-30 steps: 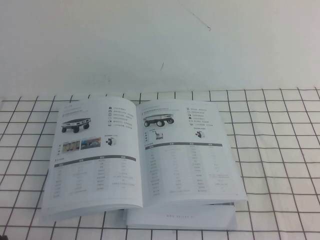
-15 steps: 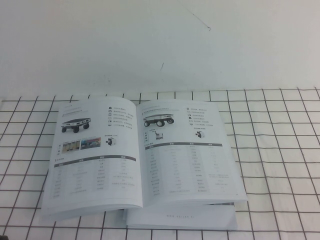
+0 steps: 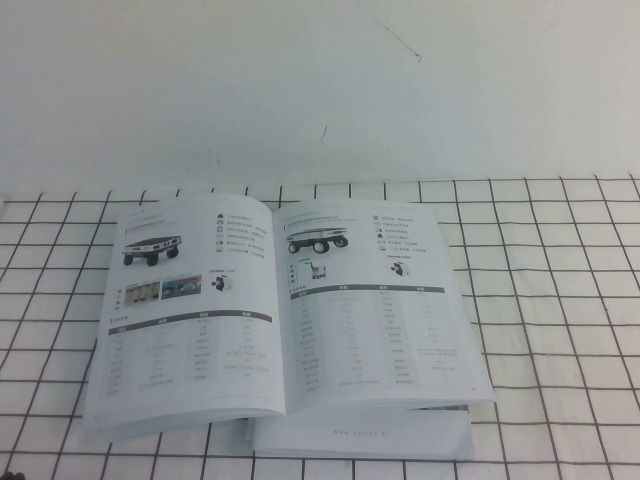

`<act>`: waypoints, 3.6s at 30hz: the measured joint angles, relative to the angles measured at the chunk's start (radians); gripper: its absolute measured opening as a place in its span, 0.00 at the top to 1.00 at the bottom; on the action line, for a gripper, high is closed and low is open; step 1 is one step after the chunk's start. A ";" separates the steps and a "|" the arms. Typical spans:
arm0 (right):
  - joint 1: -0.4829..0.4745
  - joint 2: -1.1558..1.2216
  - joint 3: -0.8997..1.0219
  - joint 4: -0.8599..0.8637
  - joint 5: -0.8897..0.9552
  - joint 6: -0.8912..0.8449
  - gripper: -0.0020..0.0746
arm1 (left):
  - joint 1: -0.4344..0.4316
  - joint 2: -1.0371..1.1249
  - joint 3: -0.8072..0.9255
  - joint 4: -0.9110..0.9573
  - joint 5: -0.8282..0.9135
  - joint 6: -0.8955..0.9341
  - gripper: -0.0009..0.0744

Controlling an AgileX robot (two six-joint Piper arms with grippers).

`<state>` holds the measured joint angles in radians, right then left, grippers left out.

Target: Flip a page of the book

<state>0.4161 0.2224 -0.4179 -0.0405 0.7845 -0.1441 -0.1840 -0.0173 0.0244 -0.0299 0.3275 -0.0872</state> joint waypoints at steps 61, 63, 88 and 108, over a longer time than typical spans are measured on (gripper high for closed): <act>-0.405 -0.236 0.446 -0.070 -0.408 0.124 0.97 | -0.006 0.000 -0.002 -0.004 0.004 0.004 0.99; -0.424 -0.236 0.446 -0.072 -0.408 0.137 0.97 | -0.006 0.000 -0.002 -0.004 0.004 0.004 0.99; -0.467 -0.236 0.446 -0.077 -0.405 0.168 0.98 | -0.006 0.000 -0.002 -0.004 0.004 0.004 0.99; -0.467 -0.236 0.446 -0.077 -0.405 0.168 0.98 | -0.006 0.000 -0.002 -0.004 0.004 0.004 0.99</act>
<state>-0.0512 -0.0133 0.0276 -0.1178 0.3792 0.0244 -0.1895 -0.0173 0.0226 -0.0342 0.3313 -0.0836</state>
